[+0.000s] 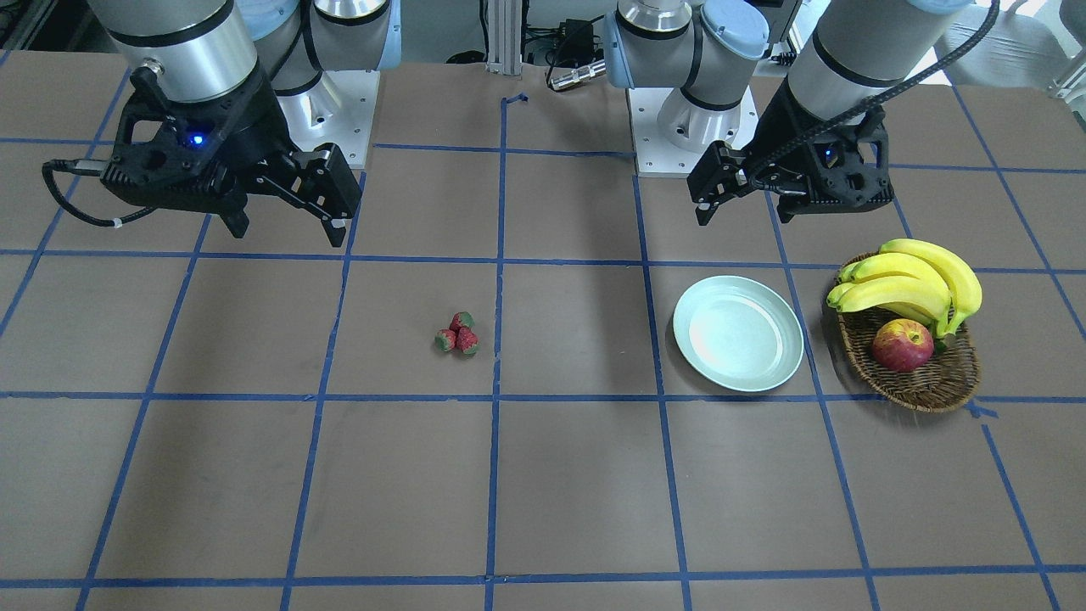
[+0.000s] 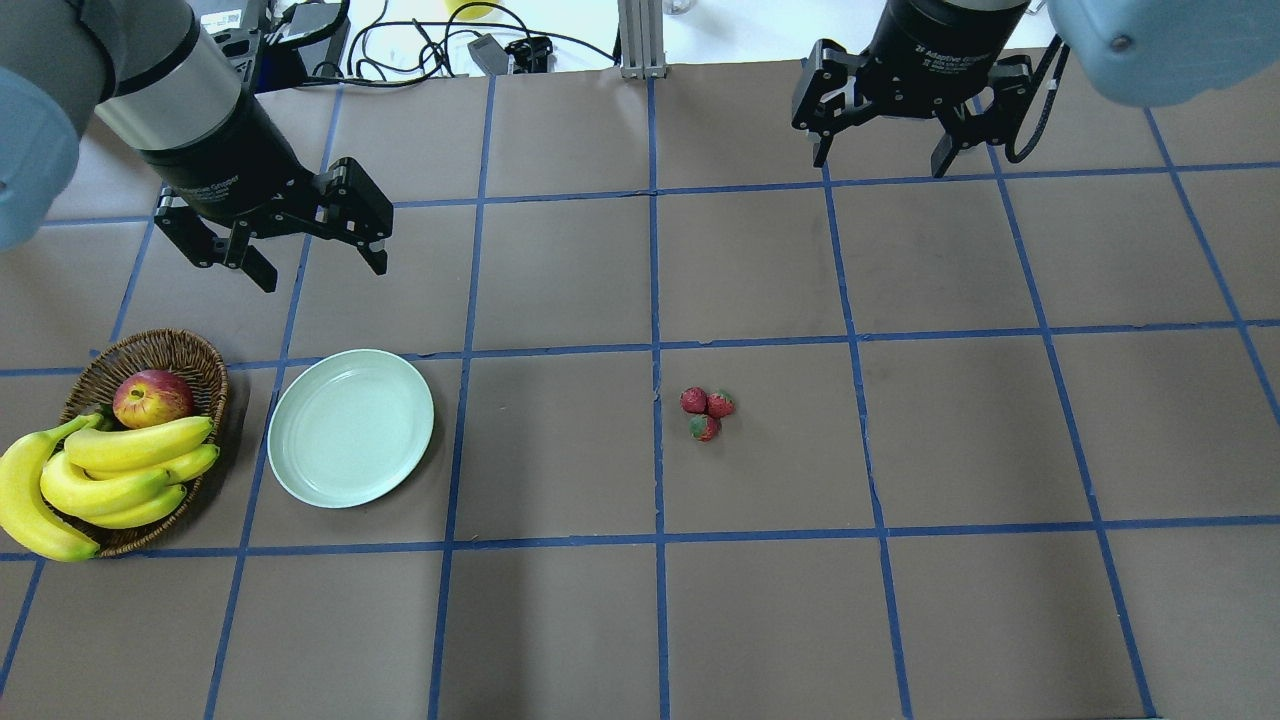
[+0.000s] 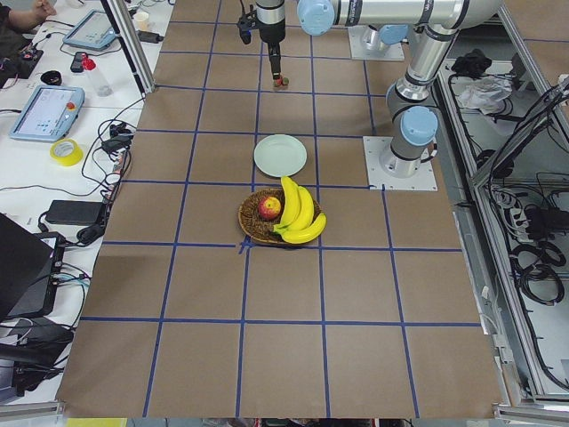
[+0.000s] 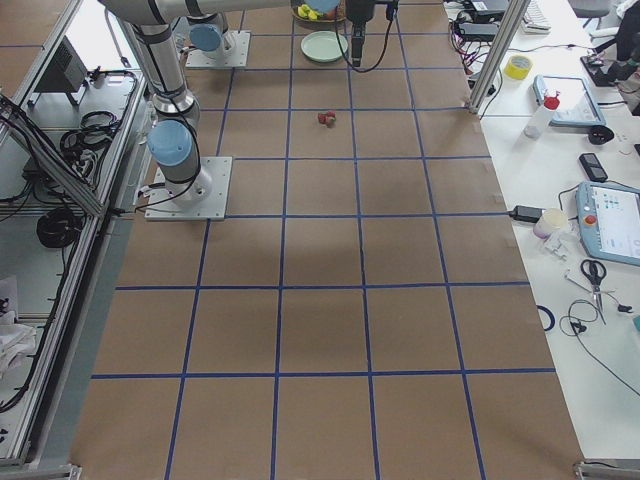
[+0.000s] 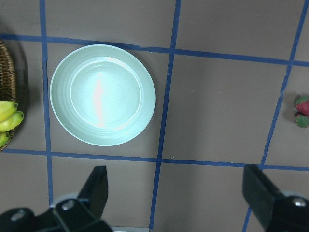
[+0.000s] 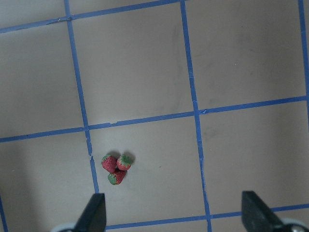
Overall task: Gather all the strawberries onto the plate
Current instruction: 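Move the right gripper toward the cluster of three strawberries, then lower the right gripper and grasp one red strawberry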
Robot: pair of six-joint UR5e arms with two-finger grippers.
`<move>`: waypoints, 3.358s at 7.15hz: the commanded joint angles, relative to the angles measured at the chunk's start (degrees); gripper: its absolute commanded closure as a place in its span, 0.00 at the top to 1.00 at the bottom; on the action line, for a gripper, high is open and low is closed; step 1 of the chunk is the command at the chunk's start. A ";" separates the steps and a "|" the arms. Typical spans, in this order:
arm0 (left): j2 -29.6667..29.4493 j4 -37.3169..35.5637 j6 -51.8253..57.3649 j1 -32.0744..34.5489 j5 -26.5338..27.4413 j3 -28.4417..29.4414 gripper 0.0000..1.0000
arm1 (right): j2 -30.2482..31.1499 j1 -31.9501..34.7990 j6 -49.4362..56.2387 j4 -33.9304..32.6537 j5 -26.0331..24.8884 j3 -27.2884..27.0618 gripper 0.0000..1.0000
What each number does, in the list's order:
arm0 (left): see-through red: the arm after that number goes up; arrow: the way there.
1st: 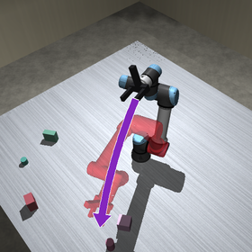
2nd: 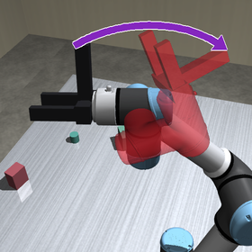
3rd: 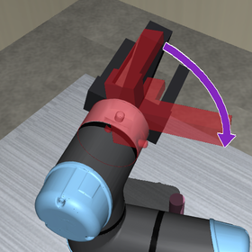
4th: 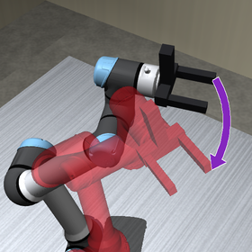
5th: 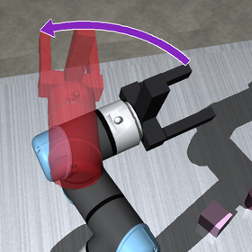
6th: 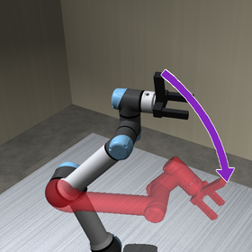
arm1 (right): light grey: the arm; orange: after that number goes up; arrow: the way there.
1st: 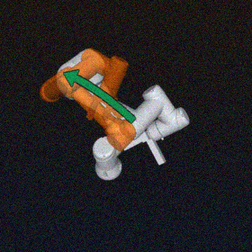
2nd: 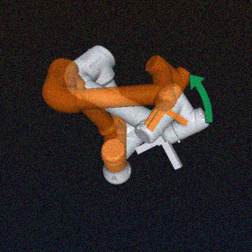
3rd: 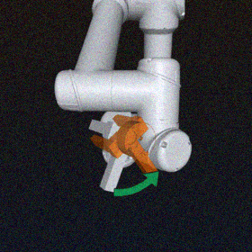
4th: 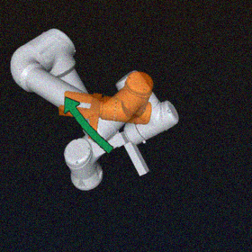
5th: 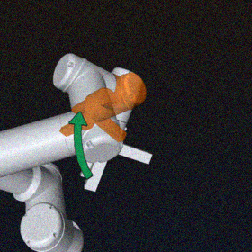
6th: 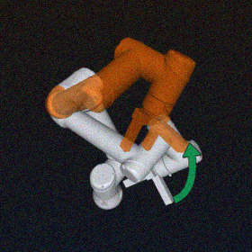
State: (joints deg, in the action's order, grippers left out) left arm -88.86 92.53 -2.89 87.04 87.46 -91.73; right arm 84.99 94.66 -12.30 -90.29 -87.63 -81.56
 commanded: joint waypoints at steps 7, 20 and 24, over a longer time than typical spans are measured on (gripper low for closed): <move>2.19 -0.94 5.18 -0.47 1.84 -0.55 1.00 | -0.26 0.43 -0.87 -0.06 0.43 0.09 1.00; 0.80 -5.23 3.61 -1.43 1.66 -2.04 1.00 | -18.53 11.69 21.58 -39.33 5.90 -23.64 0.96; 0.18 -8.24 4.74 -1.62 1.84 -4.16 1.00 | -20.04 13.45 20.74 -38.91 5.10 -24.52 0.64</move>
State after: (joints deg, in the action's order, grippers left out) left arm -88.69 84.46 1.63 85.39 89.16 -95.70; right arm 65.16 107.81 8.91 -129.24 -82.41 -105.63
